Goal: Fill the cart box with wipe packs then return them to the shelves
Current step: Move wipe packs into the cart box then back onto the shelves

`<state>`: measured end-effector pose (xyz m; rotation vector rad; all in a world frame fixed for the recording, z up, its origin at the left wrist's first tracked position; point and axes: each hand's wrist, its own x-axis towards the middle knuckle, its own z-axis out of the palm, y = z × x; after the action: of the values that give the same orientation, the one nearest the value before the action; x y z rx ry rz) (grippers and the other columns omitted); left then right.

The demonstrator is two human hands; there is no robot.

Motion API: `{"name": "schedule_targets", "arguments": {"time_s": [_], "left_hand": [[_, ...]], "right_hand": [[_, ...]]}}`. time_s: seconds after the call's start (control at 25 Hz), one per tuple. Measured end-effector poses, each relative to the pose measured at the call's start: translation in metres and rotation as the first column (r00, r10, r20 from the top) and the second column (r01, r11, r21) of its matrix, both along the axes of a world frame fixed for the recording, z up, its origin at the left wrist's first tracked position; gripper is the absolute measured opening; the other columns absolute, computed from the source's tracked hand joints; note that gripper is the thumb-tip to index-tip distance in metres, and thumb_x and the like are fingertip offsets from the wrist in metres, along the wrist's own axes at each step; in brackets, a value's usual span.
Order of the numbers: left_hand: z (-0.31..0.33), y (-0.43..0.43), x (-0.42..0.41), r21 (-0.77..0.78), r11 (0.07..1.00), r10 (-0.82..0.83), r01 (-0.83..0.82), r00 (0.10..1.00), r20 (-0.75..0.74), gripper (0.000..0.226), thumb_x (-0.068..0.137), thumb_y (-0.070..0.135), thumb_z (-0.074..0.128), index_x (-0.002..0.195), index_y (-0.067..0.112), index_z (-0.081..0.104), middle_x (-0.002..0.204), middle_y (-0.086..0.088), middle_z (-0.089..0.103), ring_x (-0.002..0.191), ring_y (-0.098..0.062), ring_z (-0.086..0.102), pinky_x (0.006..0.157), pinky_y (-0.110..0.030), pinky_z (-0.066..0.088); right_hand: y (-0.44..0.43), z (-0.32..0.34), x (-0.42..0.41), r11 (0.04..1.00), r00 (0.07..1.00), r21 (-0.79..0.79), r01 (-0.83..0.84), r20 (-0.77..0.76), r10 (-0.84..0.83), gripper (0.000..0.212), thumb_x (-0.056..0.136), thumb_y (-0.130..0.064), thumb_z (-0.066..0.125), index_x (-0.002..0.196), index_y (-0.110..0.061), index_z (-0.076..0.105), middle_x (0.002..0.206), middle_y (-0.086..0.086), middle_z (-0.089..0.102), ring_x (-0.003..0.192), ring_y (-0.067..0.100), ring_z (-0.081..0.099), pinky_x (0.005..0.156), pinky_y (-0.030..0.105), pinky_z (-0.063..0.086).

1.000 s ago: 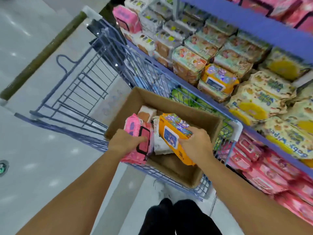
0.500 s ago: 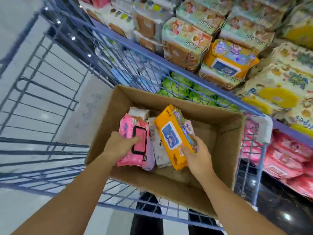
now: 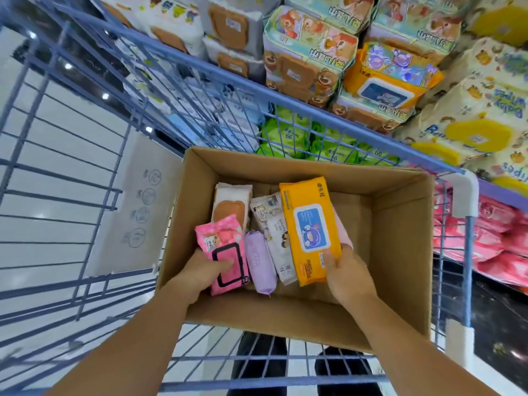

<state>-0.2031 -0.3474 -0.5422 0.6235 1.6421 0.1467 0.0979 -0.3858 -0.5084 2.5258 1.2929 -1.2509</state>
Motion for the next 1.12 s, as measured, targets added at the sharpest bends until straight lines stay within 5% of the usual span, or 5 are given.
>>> {"name": "schedule_targets", "arguments": {"time_s": [0.28,0.6,0.92,1.0,1.12], "left_hand": [[0.053,0.02,0.015,0.035,0.844,-0.465,0.535,0.763,-0.449,0.062,0.066,0.048,0.073,0.109,0.006,0.057,0.107,-0.009,0.061,0.096,-0.03,0.067,0.08,-0.038,0.055],[0.225,0.016,0.133,-0.154,-0.011,-0.637,0.988,-0.125,-0.76,0.076,0.067,0.061,0.07,0.128,0.018,0.056,0.12,-0.009,0.059,0.106,-0.032,0.06,0.084,-0.045,0.052],[0.293,0.113,0.372,-0.145,-0.405,-0.498,0.903,-0.351,-0.793,0.08,0.087,0.06,0.055,0.157,0.042,0.021,0.137,-0.036,0.05,0.129,-0.058,0.048,0.096,-0.075,0.043],[0.427,0.084,0.456,0.012,-0.46,-0.662,0.888,-0.334,-0.671,0.165,0.016,-0.061,-0.013,0.162,0.014,0.007,0.161,-0.033,0.011,0.143,-0.059,0.018,0.111,-0.077,0.016],[0.529,0.034,0.561,0.057,-0.371,-0.386,0.927,-0.098,-0.917,0.078,0.09,0.066,0.042,0.159,0.035,0.019,0.165,0.01,0.019,0.153,-0.015,0.022,0.122,-0.036,0.026]], "right_hand": [[0.016,0.062,-0.006,0.878,0.842,0.069,-0.474,0.327,0.429,0.064,0.091,-0.057,0.051,0.138,-0.015,0.037,0.124,0.009,0.05,0.112,0.026,0.05,0.092,0.039,0.046],[-0.011,0.196,0.054,0.725,0.768,0.256,-0.64,0.244,0.592,0.078,0.085,-0.067,0.04,0.143,-0.015,0.042,0.124,0.013,0.057,0.116,0.035,0.052,0.1,0.048,0.043],[-0.043,0.345,0.291,0.555,0.639,0.384,-0.737,0.664,0.389,0.037,0.097,-0.039,0.037,0.089,-0.043,0.074,0.097,-0.017,0.074,0.085,0.003,0.073,0.07,0.021,0.059],[-0.052,0.401,0.367,0.55,0.613,0.379,-0.744,0.714,0.338,0.022,0.078,-0.046,0.051,0.087,-0.045,0.071,0.093,-0.018,0.073,0.083,0.003,0.073,0.068,0.019,0.059],[-0.07,0.473,0.46,0.568,0.668,0.441,-0.695,0.69,0.281,0.031,0.077,-0.051,0.047,0.092,-0.042,0.073,0.094,-0.017,0.071,0.088,0.006,0.07,0.074,0.021,0.057]]}}
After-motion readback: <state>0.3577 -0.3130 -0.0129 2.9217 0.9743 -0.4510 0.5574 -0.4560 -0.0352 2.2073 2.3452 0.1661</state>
